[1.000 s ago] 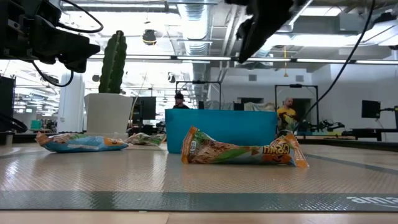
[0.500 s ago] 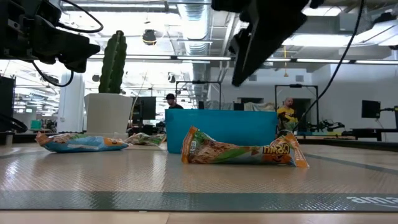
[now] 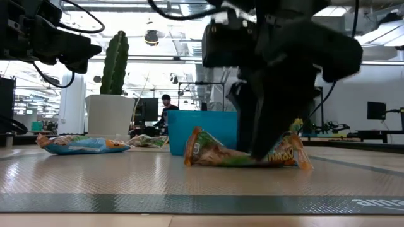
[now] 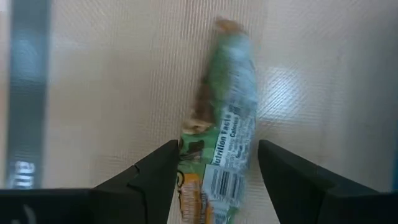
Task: Pick and place Granola Bars by type
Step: Put the yellow granola bar into the blue bin
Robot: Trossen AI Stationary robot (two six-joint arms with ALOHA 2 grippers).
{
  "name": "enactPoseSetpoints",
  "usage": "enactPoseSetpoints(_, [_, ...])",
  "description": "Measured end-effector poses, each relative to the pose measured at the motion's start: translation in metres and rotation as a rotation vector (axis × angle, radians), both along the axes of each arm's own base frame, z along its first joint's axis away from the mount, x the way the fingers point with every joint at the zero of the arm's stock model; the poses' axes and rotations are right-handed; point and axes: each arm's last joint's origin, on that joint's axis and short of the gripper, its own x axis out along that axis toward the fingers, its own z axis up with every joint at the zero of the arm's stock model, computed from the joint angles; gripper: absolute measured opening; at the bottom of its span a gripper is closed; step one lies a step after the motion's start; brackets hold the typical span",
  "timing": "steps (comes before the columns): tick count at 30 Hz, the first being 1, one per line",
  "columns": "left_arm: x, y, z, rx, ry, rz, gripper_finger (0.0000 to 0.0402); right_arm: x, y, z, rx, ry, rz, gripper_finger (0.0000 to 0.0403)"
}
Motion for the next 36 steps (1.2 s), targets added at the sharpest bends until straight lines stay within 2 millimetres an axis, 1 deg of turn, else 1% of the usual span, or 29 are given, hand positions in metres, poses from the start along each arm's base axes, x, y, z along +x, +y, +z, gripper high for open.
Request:
enactPoseSetpoints(3, [0.000,0.000,0.000,0.000,0.000,0.000,0.0153,0.002,-0.001,-0.009,-0.021,0.021,-0.005,0.0211])
enactPoseSetpoints(8, [0.000,0.000,0.000,0.000,0.000,0.000,0.0153,0.002,-0.001,-0.011,-0.024,0.021,-0.004,0.0197])
enactPoseSetpoints(10, [0.000,0.000,0.000,0.000,0.000,0.000,0.0153,0.002,-0.002,-0.009,-0.022,0.017,-0.003,0.0180])
enactPoseSetpoints(16, [0.000,0.000,0.000,0.000,0.000,0.000,0.0153,0.002,-0.002,-0.008,-0.010,0.017,0.000,0.0110])
enactPoseSetpoints(18, [0.000,0.000,0.000,0.000,0.000,0.000,0.0153,0.002,-0.002,-0.008,-0.006,0.014,0.001,0.0098])
enactPoseSetpoints(21, [0.000,0.000,0.000,0.000,0.001,0.000,0.0153,0.002,-0.002,-0.001,0.004,-0.009,0.002,0.0093])
enactPoseSetpoints(22, [0.000,0.000,0.000,0.000,0.000,0.000,0.0153,0.003,-0.003,0.002,0.011,-0.030,0.002,0.0093])
enactPoseSetpoints(24, [0.000,0.000,0.000,0.000,0.000,0.000,0.0153,0.002,-0.005,0.016,0.018,-0.066,0.021,0.0095])
enactPoseSetpoints(29, [0.000,0.000,0.000,0.000,0.000,0.000,0.0153,0.005,-0.017,0.062,0.036,-0.204,0.038,0.0096])
enactPoseSetpoints(33, [0.000,0.000,0.000,0.000,0.000,0.000,0.0153,0.006,-0.036,0.098,0.045,-0.299,-0.015,0.0097])
enactPoseSetpoints(36, [0.000,0.000,0.000,0.000,0.000,0.000,0.0153,0.003,-0.056,0.111,0.016,-0.286,-0.076,0.0097])
